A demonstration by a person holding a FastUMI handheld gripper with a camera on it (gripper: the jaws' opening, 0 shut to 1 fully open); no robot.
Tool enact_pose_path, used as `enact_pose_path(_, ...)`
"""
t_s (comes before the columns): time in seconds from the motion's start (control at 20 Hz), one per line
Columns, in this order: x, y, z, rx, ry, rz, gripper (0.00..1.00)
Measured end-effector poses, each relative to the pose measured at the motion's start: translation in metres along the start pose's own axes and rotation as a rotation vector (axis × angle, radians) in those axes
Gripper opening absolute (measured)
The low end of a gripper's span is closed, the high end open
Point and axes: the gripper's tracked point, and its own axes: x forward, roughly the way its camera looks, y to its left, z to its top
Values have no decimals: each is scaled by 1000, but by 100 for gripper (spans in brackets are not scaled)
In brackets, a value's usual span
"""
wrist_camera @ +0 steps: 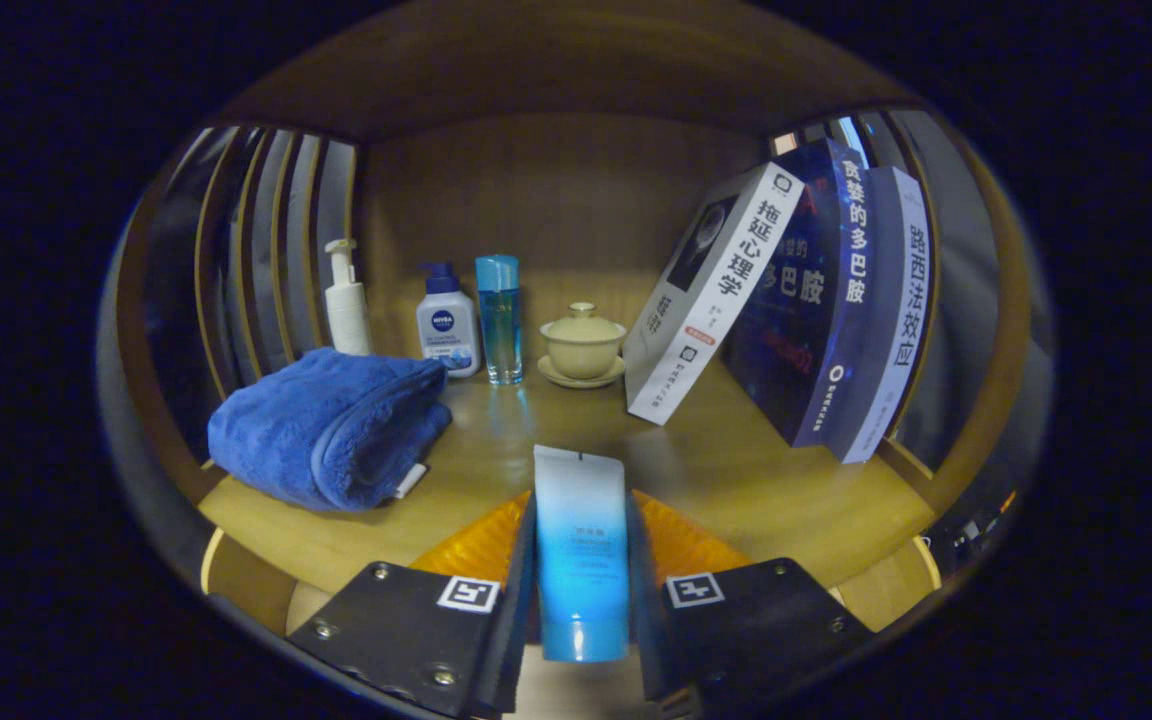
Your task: Pull open the drawer, take out the items inside it, and place them on the countertop above the cabinet.
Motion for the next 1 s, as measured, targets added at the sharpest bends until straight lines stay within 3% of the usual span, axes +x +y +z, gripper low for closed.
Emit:
enact_pose_path(0.6, 32, -6, 11, 161, 50, -67, 50)
enact_pose_path(0.8, 7, -12, 23, 184, 48, -79, 100)
enact_pose_path(1.0, -41, -14, 33, 168, 18, -47, 100)
